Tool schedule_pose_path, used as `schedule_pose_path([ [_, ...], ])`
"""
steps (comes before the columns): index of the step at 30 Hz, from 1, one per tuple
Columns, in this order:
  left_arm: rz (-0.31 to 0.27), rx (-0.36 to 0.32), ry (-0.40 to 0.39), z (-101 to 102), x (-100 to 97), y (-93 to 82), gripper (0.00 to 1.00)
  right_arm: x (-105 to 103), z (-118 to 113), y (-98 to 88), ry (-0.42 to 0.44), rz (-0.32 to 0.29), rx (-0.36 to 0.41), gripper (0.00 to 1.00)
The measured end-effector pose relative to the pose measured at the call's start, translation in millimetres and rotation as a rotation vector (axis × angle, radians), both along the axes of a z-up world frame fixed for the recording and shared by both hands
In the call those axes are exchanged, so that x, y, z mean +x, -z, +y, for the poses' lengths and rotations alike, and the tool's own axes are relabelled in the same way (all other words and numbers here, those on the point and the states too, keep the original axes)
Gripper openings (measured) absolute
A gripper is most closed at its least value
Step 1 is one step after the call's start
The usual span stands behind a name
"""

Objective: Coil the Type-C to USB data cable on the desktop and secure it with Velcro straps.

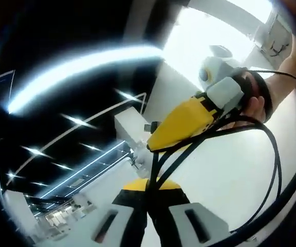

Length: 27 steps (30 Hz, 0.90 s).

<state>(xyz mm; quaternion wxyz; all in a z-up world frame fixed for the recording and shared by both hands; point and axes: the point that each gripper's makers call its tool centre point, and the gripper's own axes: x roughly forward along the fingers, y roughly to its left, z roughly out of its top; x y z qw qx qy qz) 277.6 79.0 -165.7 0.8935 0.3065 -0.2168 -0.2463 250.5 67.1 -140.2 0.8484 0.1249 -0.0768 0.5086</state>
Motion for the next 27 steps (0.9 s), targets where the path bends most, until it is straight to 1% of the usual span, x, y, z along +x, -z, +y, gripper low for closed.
schedule_pose_path([
  [1,0.001,0.0,0.0,0,0.1,0.0,0.04,1,-3,-0.8,0.023,-0.032,-0.023,0.11],
  [2,0.004,-0.002,-0.001,0,0.4,0.1,0.04,2,-8,-1.8,0.06,-0.077,-0.056,0.14],
  [3,0.009,-0.008,-0.003,1,1.3,0.3,0.04,2,-12,-4.1,0.086,-0.109,-0.072,0.15],
  [5,0.023,-0.015,-0.008,3,3.7,1.1,0.04,1,-17,-10.1,0.109,-0.147,-0.075,0.16],
  [6,0.034,-0.021,-0.016,5,5.6,1.9,0.04,0,-24,-17.8,0.135,-0.17,-0.059,0.16],
  [7,0.043,-0.026,-0.018,6,6.6,2.3,0.04,-2,-27,-22.0,0.141,-0.181,-0.059,0.15],
  [9,0.058,-0.029,-0.02,7,7.7,2.3,0.04,-10,-30,-33.3,0.143,-0.244,-0.069,0.14],
  [11,0.074,-0.015,-0.029,8,9.5,3.4,0.04,-27,-24,-37.9,0.083,-0.288,-0.087,0.14],
  [12,0.077,-0.011,-0.031,8,10.2,3.8,0.04,-48,-12,-34.8,-0.023,-0.309,-0.116,0.13],
  [13,0.079,-0.008,-0.034,8,10.7,4.0,0.04,-60,-6,-31.0,-0.082,-0.315,-0.141,0.12],
  [14,0.08,0.001,-0.039,8,11.8,4.4,0.04,-81,4,-24.5,-0.175,-0.336,-0.185,0.08],
  [16,0.079,0.014,-0.052,9,12.9,4.6,0.04,-112,18,-11.7,-0.295,-0.36,-0.245,0.03],
  [17,0.079,0.018,-0.055,9,13.6,4.5,0.04,-125,23,-4.2,-0.358,-0.358,-0.273,0.02],
  [18,0.078,0.021,-0.057,9,14.1,4.5,0.04,-136,28,7.8,-0.411,-0.361,-0.332,0.01],
  [19,0.079,0.021,-0.058,10,14.3,4.6,0.04,-142,32,17.9,-0.432,-0.377,-0.384,0.01],
  [20,0.083,0.018,-0.057,10,14.7,4.9,0.04,-143,35,30.2,-0.432,-0.379,-0.45,0.01],
  [21,0.087,0.016,-0.058,11,15.7,4.8,0.04,-141,37,43.1,-0.417,-0.396,-0.525,0.01],
  [22,0.09,0.014,-0.06,11,16.4,5.0,0.04,-137,39,48.8,-0.392,-0.422,-0.56,0.01],
  [24,0.095,0.012,-0.062,12,16.2,5.8,0.04,-117,42,64.7,-0.285,-0.445,-0.649,0.01],
  [25,0.09,0.017,-0.067,12,15.8,5.7,0.04,-110,42,66.3,-0.254,-0.444,-0.659,0.01],
  [26,0.086,0.021,-0.07,12,15.6,5.2,0.04,-93,41,66.2,-0.165,-0.435,-0.67,0.01],
  [27,0.085,0.022,-0.071,12,15.0,4.9,0.04,-83,38,64.2,-0.114,-0.452,-0.675,0.01],
])
